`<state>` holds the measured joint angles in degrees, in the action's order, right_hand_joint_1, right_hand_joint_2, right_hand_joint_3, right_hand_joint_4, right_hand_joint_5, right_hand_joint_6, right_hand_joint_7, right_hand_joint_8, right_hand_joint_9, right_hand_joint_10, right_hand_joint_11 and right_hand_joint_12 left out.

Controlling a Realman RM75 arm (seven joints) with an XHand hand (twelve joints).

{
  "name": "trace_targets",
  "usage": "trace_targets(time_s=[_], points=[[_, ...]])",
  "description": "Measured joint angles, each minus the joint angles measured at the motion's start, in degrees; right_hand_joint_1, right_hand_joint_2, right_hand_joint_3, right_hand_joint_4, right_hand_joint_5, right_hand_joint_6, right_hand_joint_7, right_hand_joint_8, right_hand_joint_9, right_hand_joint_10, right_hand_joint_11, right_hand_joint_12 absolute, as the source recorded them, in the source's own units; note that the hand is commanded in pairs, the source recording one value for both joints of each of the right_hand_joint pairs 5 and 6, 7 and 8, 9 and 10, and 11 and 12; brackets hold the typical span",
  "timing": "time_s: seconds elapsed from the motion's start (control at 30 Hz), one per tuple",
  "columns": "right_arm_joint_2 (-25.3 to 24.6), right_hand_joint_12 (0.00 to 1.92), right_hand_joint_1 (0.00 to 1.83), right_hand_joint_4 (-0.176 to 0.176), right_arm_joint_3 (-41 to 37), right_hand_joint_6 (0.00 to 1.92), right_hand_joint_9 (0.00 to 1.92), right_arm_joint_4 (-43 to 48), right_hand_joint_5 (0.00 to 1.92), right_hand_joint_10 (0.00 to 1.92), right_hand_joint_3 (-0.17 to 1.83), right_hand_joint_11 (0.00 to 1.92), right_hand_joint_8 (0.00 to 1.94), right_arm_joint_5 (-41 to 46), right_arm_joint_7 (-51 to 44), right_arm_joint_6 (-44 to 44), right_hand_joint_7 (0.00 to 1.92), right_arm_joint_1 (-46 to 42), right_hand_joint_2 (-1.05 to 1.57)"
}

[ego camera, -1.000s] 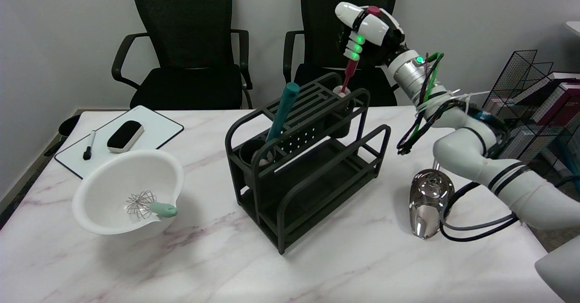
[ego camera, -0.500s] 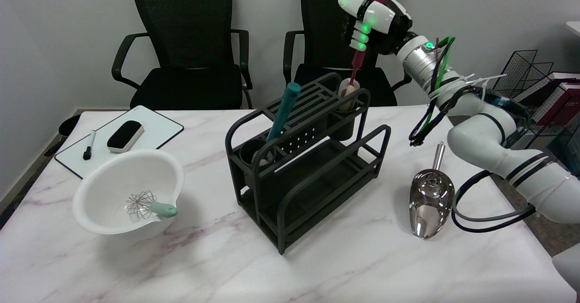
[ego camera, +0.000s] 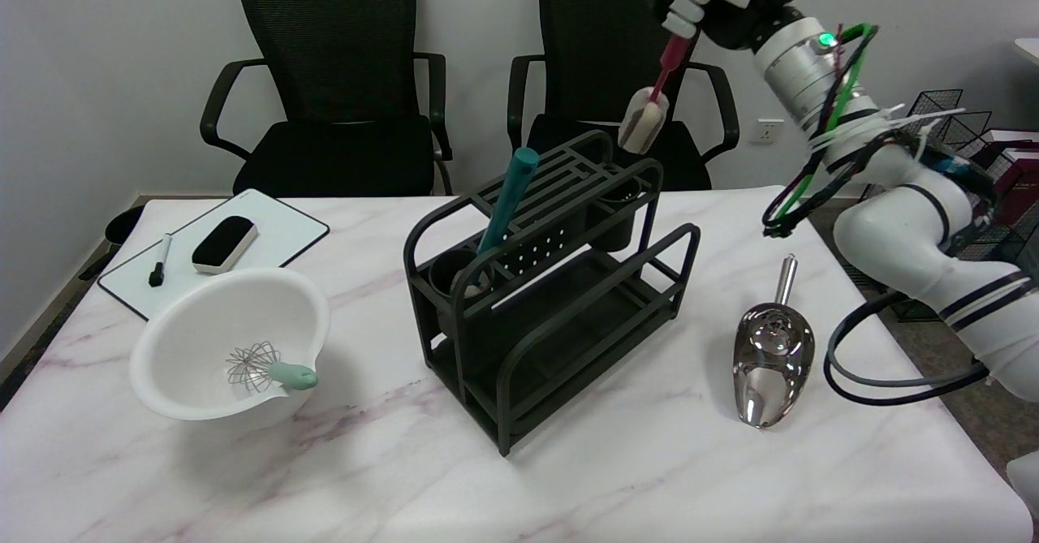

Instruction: Pick up the pink sponge bottle brush.

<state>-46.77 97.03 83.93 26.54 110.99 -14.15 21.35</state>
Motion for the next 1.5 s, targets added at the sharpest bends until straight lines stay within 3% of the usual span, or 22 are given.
trace_targets(time_s=[0.6,0.87,1.2,1.5], points=[[-1.99,1.92,1.07,0.0,-21.01,1.92,1.92,2.35,1.92,1.92,0.56,1.92,1.92,0.67,-0.27,-10.39,1.92,-21.87,1.53],[-4.91,1.92,1.05,0.0,-27.68,1.92,1.92,0.66,1.92,1.92,0.43,1.92,1.92,0.9,-1.3,-16.64,1.92,-31.69,1.57],[-9.26,1.92,1.04,0.0,-29.92,1.92,1.92,0.11,1.92,1.92,0.32,1.92,1.92,1.49,-2.86,-27.13,1.92,-41.78,1.57],[-11.97,1.92,1.04,0.0,-23.13,1.92,1.92,0.93,1.92,1.92,0.3,1.92,1.92,5.36,-8.9,-36.64,1.92,-47.25,1.57]])
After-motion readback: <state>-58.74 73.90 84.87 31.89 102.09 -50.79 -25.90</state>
